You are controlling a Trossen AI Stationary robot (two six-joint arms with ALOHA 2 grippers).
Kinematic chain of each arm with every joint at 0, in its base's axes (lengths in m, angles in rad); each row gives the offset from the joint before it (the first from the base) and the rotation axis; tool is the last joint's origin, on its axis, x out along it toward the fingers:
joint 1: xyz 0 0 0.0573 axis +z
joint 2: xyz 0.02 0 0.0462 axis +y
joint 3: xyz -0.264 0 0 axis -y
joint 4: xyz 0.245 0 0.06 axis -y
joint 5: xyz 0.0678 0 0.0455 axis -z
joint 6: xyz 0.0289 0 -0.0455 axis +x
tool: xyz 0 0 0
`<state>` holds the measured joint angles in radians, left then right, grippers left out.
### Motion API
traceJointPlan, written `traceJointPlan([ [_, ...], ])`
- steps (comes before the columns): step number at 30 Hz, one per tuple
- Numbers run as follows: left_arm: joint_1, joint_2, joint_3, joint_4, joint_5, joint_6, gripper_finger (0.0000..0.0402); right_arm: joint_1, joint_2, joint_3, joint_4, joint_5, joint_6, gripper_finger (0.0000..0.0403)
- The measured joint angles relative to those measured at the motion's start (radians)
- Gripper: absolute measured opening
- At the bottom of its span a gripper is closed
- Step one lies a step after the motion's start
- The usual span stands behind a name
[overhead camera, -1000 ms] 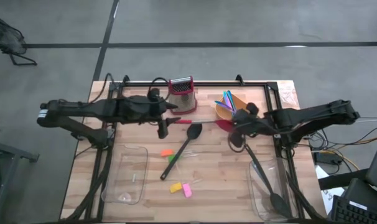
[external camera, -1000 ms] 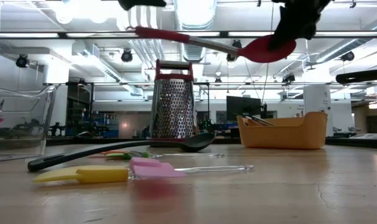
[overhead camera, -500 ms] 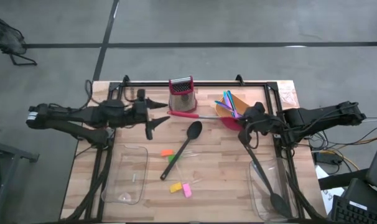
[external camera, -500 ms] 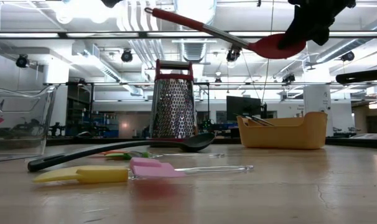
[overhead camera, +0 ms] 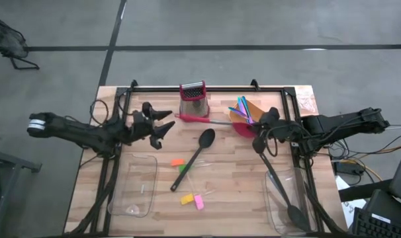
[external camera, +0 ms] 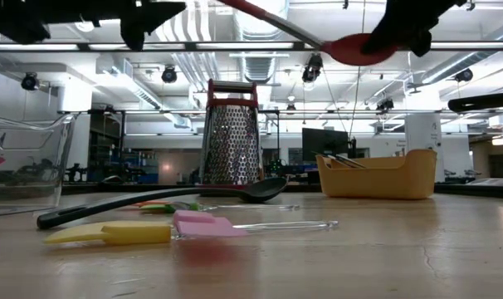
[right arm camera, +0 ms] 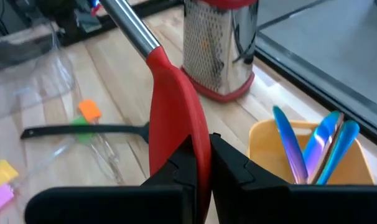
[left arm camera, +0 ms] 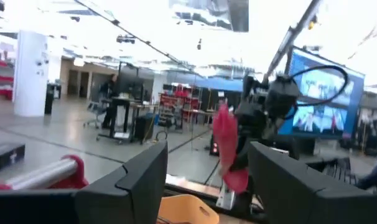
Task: Pick & Place Kitchen Items
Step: Put the red slotted spoon into the right transparent bin
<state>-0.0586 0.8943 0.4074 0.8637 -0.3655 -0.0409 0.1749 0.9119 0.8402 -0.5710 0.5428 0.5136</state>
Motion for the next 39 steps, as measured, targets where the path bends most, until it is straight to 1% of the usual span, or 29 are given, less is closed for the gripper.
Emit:
traceJointPlan([
  [3, 0.0, 0.053, -0.006, 0.03, -0.002, -0.022, 0.0229, -0.001, 0.005, 0.0, 0.049, 0.011, -0.02, 0.0018],
  [6, 0.0, 0.128, 0.014, 0.089, 0.006, -0.032, 0.0229, 0.0, 0.009, 0.0, 0.083, 0.011, -0.035, 0.0018],
  [7, 0.0, 0.155, 0.03, 0.11, 0.012, -0.032, 0.023, 0.0, 0.012, 0.0, 0.097, 0.011, -0.035, 0.0018],
  [12, 0.0, 0.277, 0.121, 0.105, 0.025, -0.032, 0.023, -0.001, 0.028, -0.001, 0.094, 0.014, -0.025, 0.0018],
  [17, 0.001, 0.359, 0.212, 0.113, 0.049, -0.012, 0.0229, 0.0, 0.049, -0.002, 0.12, 0.036, -0.03, 0.0018],
  [26, 0.005, 0.419, 0.283, 0.11, 0.05, 0.016, 0.023, 0.0, 0.055, -0.003, 0.193, 0.037, -0.072, 0.0018],
  [33, 0.006, 0.451, 0.315, 0.108, 0.062, 0.039, 0.0227, 0.003, 0.055, -0.012, 0.194, 0.036, -0.069, 0.0018],
  [36, 0.006, 0.456, 0.32, 0.106, 0.062, 0.039, 0.0214, 0.003, 0.055, -0.014, 0.196, 0.036, -0.068, 0.0018],
  [39, 0.008, 0.456, 0.321, 0.107, 0.062, 0.039, 0.0186, 0.004, 0.055, -0.016, 0.2, 0.036, -0.068, 0.0019],
])
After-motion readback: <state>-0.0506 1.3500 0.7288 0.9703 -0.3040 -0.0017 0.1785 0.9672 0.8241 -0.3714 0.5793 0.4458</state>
